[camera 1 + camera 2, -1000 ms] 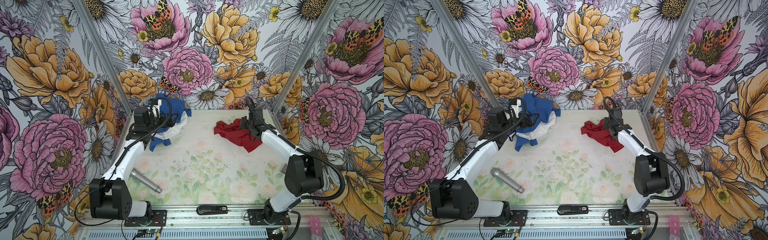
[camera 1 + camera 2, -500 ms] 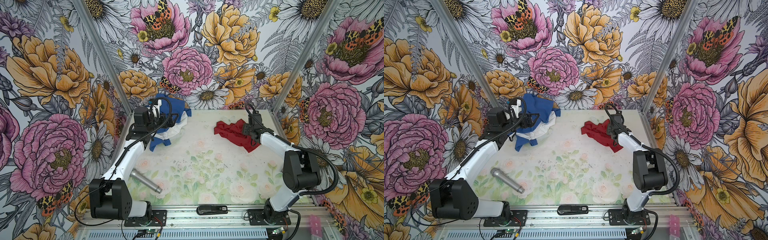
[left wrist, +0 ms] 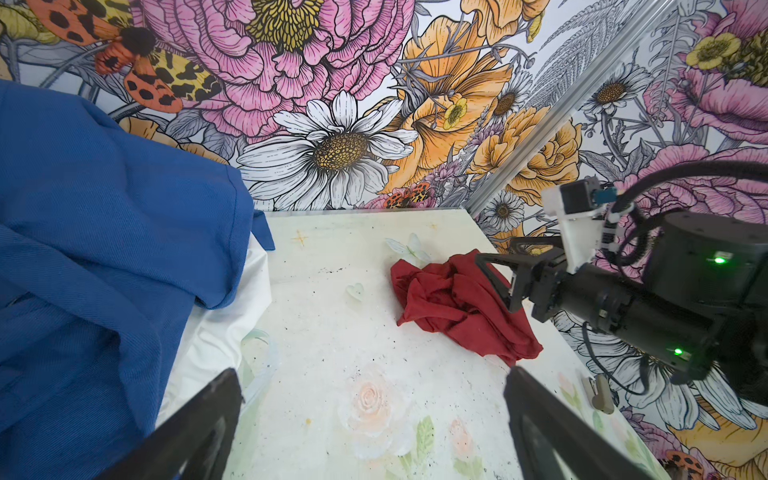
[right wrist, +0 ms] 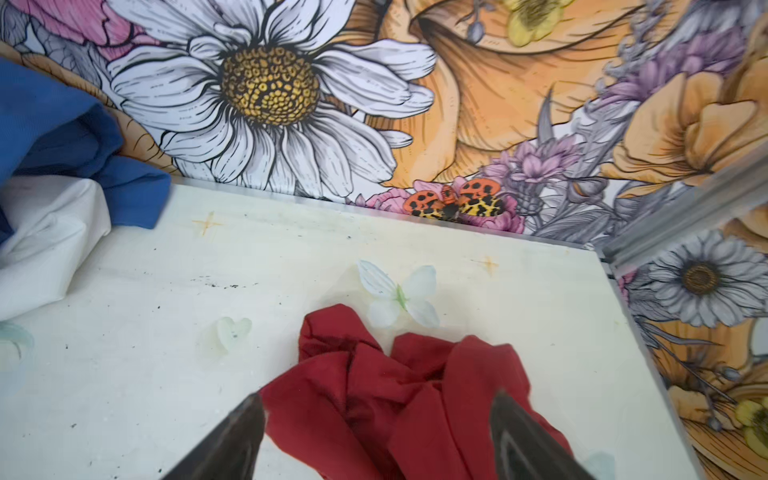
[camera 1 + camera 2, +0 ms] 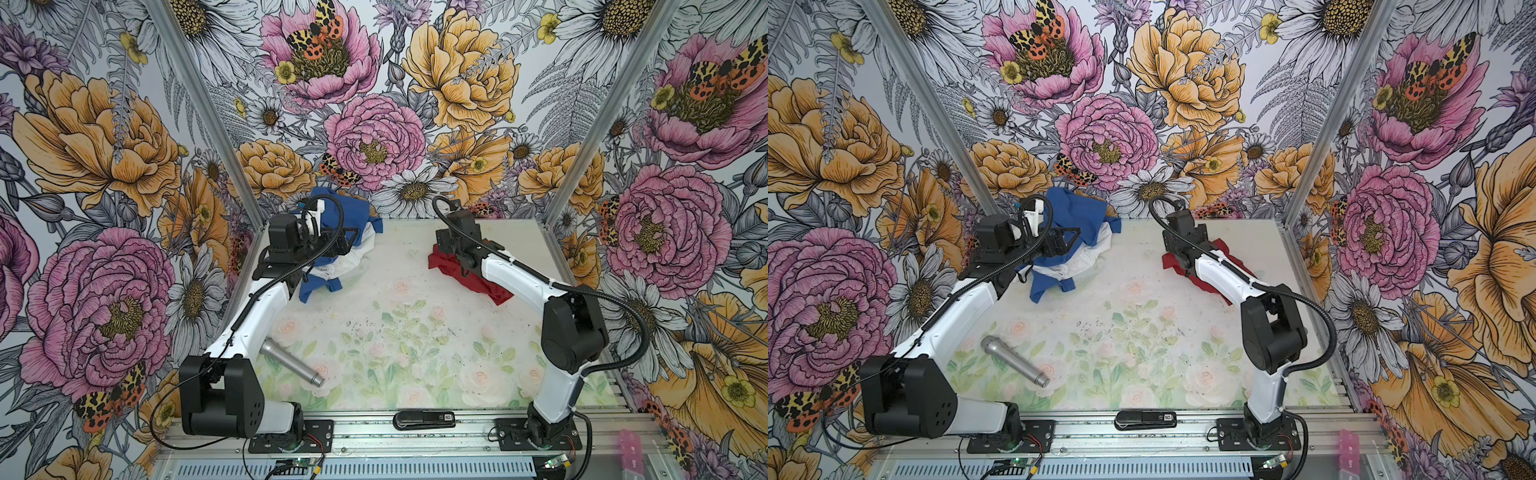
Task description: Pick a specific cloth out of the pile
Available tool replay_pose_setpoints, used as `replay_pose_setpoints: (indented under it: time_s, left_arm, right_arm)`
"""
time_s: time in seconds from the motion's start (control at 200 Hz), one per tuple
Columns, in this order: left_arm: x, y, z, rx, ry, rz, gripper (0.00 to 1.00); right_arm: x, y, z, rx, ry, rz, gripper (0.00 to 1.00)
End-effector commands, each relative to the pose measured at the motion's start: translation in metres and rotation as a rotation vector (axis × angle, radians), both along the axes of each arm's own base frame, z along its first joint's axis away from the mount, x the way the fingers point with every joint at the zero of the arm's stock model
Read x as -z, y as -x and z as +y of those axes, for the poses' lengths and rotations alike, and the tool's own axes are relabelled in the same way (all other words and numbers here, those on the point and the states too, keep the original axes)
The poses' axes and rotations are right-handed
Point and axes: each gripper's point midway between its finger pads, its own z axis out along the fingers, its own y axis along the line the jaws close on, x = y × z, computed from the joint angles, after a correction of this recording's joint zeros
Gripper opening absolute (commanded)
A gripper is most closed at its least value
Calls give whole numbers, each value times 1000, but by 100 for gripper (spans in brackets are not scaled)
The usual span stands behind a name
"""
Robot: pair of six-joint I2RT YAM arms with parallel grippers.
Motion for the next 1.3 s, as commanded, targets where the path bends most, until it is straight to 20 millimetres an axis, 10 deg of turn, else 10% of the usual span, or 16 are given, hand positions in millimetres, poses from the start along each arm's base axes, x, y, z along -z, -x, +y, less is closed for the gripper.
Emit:
replay_pose_setpoints:
  time_s: [0.0,0.255,0.52,1.166,1.291]
  left_arm:
    - [30,-9,-7,6,-5,157,99]
    - [50,-13,-19,45,52,294,99]
    - [47,-13,-14,30,49,284,99]
    - [43,-12,-11,23,58,281,99]
    - [43,-13,-11,21,58,281,99]
  right_arm:
    - [46,-2,17,-57,38,127,85]
    - [85,-13,21,-20,64,215,81]
    - [108,-19,25,-12,105,256,38]
    - [144,11,39,-66,151,360,43]
    - [145,8,37,-54,167,358,10]
